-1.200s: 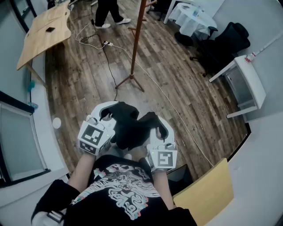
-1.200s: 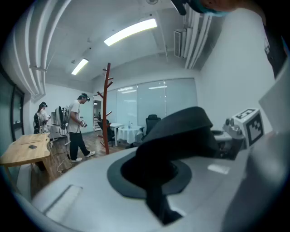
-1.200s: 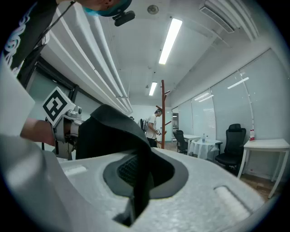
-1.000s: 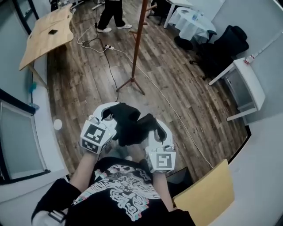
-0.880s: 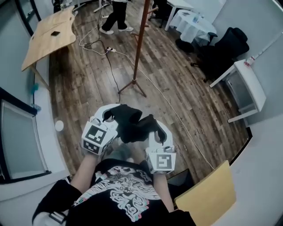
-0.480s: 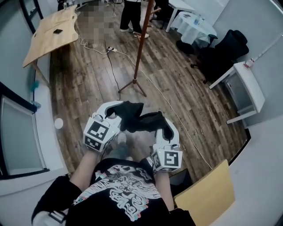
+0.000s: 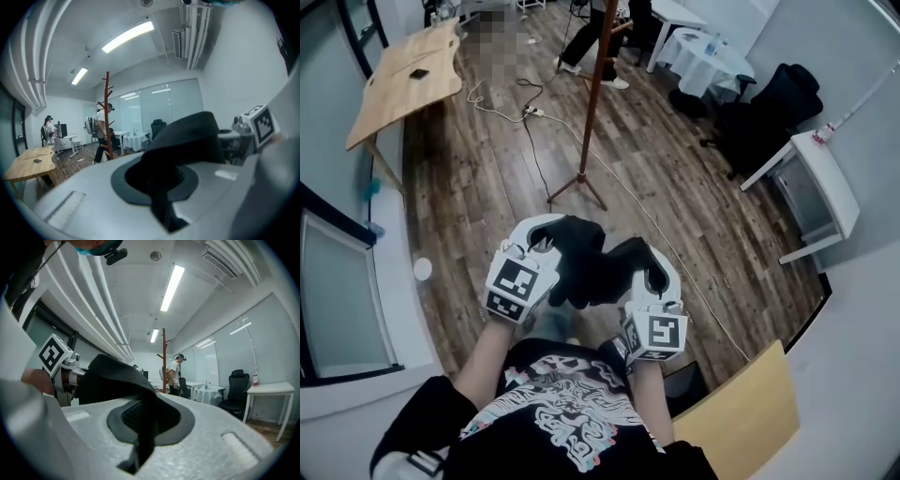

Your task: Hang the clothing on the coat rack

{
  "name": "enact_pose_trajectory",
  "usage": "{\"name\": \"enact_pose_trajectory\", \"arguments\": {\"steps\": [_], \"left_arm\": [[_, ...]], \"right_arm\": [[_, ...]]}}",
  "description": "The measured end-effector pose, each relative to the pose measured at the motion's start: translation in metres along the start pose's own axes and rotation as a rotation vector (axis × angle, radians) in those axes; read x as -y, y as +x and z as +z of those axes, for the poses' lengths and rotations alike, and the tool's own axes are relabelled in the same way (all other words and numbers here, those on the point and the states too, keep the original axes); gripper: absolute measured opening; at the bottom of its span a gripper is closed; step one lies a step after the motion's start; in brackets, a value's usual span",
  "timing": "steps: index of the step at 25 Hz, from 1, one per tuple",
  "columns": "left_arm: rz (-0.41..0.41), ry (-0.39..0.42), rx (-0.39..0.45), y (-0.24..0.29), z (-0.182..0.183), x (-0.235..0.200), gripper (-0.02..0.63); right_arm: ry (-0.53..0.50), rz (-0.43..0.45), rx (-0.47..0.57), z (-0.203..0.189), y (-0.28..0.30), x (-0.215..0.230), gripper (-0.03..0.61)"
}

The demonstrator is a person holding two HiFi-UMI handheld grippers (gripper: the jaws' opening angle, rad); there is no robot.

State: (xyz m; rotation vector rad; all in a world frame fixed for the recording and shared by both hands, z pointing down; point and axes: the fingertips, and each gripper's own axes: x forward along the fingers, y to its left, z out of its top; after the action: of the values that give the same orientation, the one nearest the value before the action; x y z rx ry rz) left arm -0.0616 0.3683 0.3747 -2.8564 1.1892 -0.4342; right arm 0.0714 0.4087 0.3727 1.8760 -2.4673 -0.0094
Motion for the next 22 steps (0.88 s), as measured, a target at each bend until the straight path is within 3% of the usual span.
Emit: {"name": "enact_pose_trajectory", "arguments": {"steps": [14, 22], "left_arm": [[-0.015, -0.017, 0.009, 0.103, 0.009, -0.076, 0.006], [0.007, 0.056, 0.048, 0.172, 0.032, -0.144, 0.006]], "right_arm": [[-0.006, 0.005, -0.017, -0.007, 0.114, 0.048, 0.014], [-0.007, -0.015, -0.021, -0.001, 0.209, 0.089, 0.014]]}}
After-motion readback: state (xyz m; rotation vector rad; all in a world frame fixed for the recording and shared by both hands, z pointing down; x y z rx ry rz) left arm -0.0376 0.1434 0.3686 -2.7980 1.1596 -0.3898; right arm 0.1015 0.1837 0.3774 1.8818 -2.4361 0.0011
